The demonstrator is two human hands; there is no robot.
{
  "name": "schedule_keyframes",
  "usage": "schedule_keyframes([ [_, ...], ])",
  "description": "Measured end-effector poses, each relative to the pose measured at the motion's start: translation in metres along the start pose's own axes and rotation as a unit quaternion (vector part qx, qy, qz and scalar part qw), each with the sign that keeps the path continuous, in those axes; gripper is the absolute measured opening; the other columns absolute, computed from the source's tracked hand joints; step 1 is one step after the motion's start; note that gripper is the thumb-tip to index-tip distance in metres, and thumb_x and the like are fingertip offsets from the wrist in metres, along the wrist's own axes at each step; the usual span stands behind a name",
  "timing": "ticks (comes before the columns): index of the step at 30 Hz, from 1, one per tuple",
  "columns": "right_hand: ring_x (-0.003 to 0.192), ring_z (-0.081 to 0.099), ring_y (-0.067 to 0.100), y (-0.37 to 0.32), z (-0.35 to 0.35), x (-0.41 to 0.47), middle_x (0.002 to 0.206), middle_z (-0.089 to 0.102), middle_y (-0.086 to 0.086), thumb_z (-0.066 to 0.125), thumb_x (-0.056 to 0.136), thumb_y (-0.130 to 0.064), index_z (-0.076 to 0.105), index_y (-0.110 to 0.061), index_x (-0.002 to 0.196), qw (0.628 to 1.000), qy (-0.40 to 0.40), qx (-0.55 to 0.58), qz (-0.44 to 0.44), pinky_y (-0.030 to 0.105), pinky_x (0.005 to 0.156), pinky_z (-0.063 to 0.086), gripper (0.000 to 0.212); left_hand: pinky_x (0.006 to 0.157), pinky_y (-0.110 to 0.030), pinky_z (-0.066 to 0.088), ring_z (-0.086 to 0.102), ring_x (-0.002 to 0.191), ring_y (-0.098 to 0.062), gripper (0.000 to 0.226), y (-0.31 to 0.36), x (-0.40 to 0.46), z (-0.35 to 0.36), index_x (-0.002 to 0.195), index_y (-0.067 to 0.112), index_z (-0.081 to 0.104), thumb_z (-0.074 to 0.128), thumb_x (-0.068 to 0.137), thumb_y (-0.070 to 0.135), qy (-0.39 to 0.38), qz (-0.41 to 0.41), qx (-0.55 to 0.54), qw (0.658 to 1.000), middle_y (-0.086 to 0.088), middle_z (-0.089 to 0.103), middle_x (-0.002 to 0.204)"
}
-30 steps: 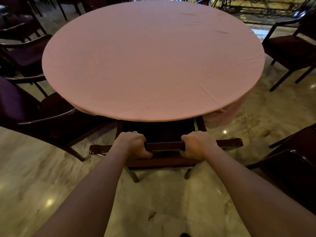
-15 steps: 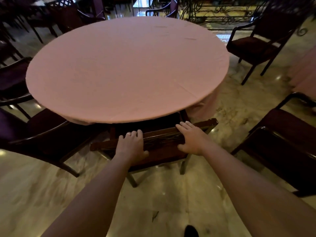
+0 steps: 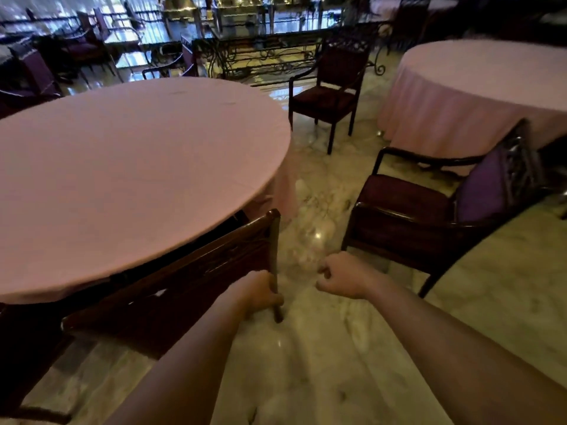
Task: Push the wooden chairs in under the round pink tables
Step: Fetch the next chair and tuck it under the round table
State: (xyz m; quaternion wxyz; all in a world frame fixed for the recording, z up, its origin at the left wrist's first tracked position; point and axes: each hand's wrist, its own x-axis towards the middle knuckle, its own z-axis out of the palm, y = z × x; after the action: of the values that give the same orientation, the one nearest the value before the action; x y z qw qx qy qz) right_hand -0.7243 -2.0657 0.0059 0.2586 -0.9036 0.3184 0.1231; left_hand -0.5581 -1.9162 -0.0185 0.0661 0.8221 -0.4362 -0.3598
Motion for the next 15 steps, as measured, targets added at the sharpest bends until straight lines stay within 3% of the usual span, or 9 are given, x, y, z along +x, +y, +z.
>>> schedule_keyframes([
  [6,0.096,0.066,0.019,0.113,-0.035,-0.065,0.113,0.070,0.001,0.066,0.089,-0.040,0.072,-0.017,0.117,0.997,0.024,-0.014,0.072,0.041,0.083,0.058,0.037,0.089,-0.031,0.048,0.058,0.109,-0.017,0.046,0.117,0.048,0.038,0.129,0.020,0.065,0.072,0.090,0.042,-0.032,0.059,0.060,0.996,-0.002,0.063,0.128],
  [11,0.090,0.068,0.019,0.228,-0.058,-0.132,0.104,0.071,0.002,0.065,0.087,-0.039,0.073,-0.015,0.110,0.986,0.050,0.029,0.157,0.043,0.082,0.059,0.034,0.101,-0.036,0.047,0.057,0.124,-0.023,0.052,0.242,0.071,0.088,0.137,0.017,0.062,0.069,0.093,0.043,-0.068,0.114,0.096,0.986,-0.005,0.060,0.138],
  [15,0.096,0.066,0.020,0.315,-0.072,-0.184,0.111,0.069,0.003,0.067,0.088,-0.038,0.072,-0.017,0.115,0.975,0.068,0.048,0.204,0.037,0.085,0.057,0.034,0.095,-0.033,0.048,0.059,0.120,-0.022,0.050,0.339,0.088,0.137,0.133,0.018,0.064,0.070,0.091,0.045,-0.083,0.163,0.126,0.975,-0.003,0.062,0.134],
])
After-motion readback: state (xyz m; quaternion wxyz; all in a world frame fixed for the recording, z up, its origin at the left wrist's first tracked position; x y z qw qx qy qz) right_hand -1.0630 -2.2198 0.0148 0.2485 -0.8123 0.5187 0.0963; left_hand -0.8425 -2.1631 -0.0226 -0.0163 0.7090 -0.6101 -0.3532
